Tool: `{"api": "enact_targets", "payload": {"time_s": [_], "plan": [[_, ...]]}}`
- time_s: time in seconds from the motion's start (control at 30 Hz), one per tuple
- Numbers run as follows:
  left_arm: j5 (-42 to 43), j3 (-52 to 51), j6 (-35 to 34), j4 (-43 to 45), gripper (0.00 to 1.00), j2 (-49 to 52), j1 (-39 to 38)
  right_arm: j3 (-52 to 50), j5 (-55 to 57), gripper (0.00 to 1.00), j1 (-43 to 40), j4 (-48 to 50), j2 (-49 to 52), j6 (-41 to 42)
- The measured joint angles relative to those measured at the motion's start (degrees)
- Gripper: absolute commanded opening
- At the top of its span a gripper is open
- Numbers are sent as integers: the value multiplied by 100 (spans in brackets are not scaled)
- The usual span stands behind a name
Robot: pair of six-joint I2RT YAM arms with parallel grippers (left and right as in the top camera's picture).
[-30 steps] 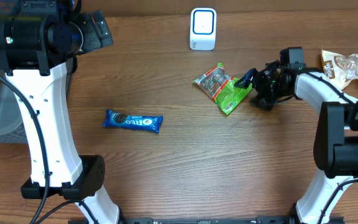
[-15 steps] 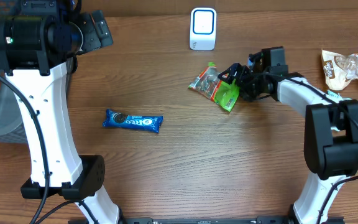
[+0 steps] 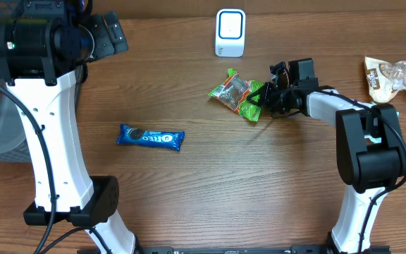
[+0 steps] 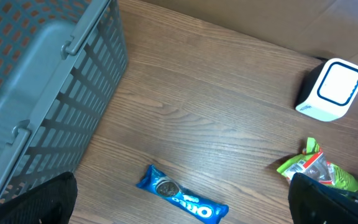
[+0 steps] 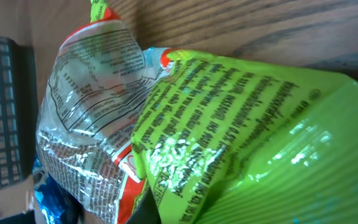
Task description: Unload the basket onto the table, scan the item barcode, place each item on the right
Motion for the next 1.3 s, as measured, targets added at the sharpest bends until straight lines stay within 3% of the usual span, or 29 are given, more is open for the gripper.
{"api": "enact_targets", "payload": {"time_s": [0.27,0.5,0.67,0.83,1.1,1.3], "plan": [[0,0,0,2,100,0,0,313,601,4,44,-1266,-315,-553],[0,0,0,0,100,0,0,800,3228,4,457,-1790,-1244,-1078],[0,0,0,-2,100,0,0,1095,5729,4,1220,-750,-1598,-2002],[0,0,0,-2,100,0,0,1113,7145,4,1860,494,-1596,-3309],[0,0,0,0,100,0,0,1113,7807,4,2002,2396,-1591,-5423],[0,0,0,0,100,0,0,1115,7882,4,1985,3073,-1300,-7114]]}}
